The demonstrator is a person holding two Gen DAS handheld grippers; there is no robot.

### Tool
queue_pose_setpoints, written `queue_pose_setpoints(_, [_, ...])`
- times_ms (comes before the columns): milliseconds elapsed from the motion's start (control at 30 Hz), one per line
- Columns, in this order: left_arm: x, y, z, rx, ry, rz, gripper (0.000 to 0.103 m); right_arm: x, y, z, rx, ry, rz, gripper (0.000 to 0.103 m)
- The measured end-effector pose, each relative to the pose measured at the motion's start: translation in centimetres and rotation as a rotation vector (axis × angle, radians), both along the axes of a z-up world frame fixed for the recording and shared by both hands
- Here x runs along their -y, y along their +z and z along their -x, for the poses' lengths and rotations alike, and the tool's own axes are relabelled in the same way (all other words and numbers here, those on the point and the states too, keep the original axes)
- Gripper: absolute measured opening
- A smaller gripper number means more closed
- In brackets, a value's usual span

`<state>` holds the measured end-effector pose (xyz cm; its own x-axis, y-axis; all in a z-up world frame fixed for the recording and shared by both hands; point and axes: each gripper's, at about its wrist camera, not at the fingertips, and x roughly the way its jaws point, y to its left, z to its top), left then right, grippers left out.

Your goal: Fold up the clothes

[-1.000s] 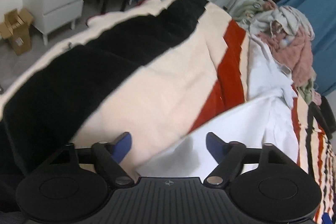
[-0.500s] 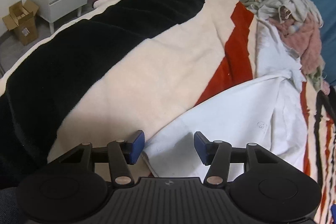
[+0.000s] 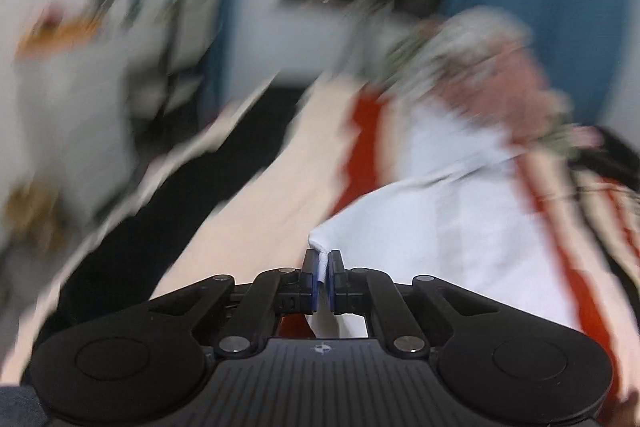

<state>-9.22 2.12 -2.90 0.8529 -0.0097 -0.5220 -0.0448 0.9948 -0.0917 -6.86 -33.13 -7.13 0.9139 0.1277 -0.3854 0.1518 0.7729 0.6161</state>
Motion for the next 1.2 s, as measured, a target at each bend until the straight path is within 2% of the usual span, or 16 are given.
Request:
queue_pose_setpoints(67, [3.6,1.6,2.7,0.108,-0.141,-0.048,0.005,0.1,0.0,0.0,0.002,-0.007,-0.001,0.091])
queue_pose_setpoints(167, [8.4,1.8,4.8,0.137,-0.339,-0.073,0.005,0.5,0.0,0.0,0.001,-0.013,-0.008,0.091])
queue_pose_setpoints(300, [13.0,-1.4,4.3,-0.007,-0.511,-0.052,0.004,1.3,-0.4,-0.1,-0.008,-0.024,-0.043,0.091])
queue_pose_setpoints(433, [14.7,-5.4,2.2,-0.183,-0.576,-0.044,0.006,2.1,-1.1,-0.6,-0.048,-0.019,-0.089,0.091])
queue_pose_setpoints(533, [13.4,-6.2,0.6,-0.278,-0.571,0.040,0.020,2.2,-2.4,-1.7,-0.116,0.000,-0.135,0.091])
queue_pose_setpoints(600, [11.7,-5.7,-0.3,-0.306,-0.560,0.124,0.045,2.2,-3.2,-2.4,-0.162,0.012,-0.166,0.091])
queue_pose_setpoints(667, [9.9,-5.1,-0.8,-0.321,-0.544,0.189,0.056,2.3,-4.0,-3.1,-0.208,0.024,-0.197,0.091])
queue_pose_setpoints(733, [8.5,-4.3,-1.9,-0.324,-0.518,0.238,0.061,2.4,-4.8,-3.8,-0.253,0.037,-0.228,0.091])
queue_pose_setpoints(800, [6.7,-3.9,-3.1,-0.309,-0.459,0.251,0.070,2.4,-5.7,-4.5,-0.299,0.049,-0.259,0.091])
queue_pose_setpoints(900, [4.0,-4.3,-5.7,-0.304,-0.347,0.282,0.076,2.6,-6.7,-5.5,-0.355,0.016,-0.265,0.089])
queue_pose_setpoints(967, [2.2,-5.5,-7.9,-0.345,-0.263,0.339,0.076,2.4,-7.6,-6.4,-0.398,0.023,-0.285,0.077])
queue_pose_setpoints(1000, [1.4,-6.3,-9.0,-0.374,-0.225,0.371,0.076,2.3,-8.2,-6.8,-0.425,0.030,-0.306,0.076])
queue_pose_setpoints(1133, [-0.1,-9.7,-11.5,-0.499,-0.184,0.500,0.074,1.7,-8.8,-7.2,-0.444,0.056,-0.321,0.076])
queue_pose_setpoints(1200, [-0.5,-10.1,-11.5,-0.507,-0.200,0.545,0.074,1.5,-8.8,-6.9,-0.433,0.092,-0.345,0.076])
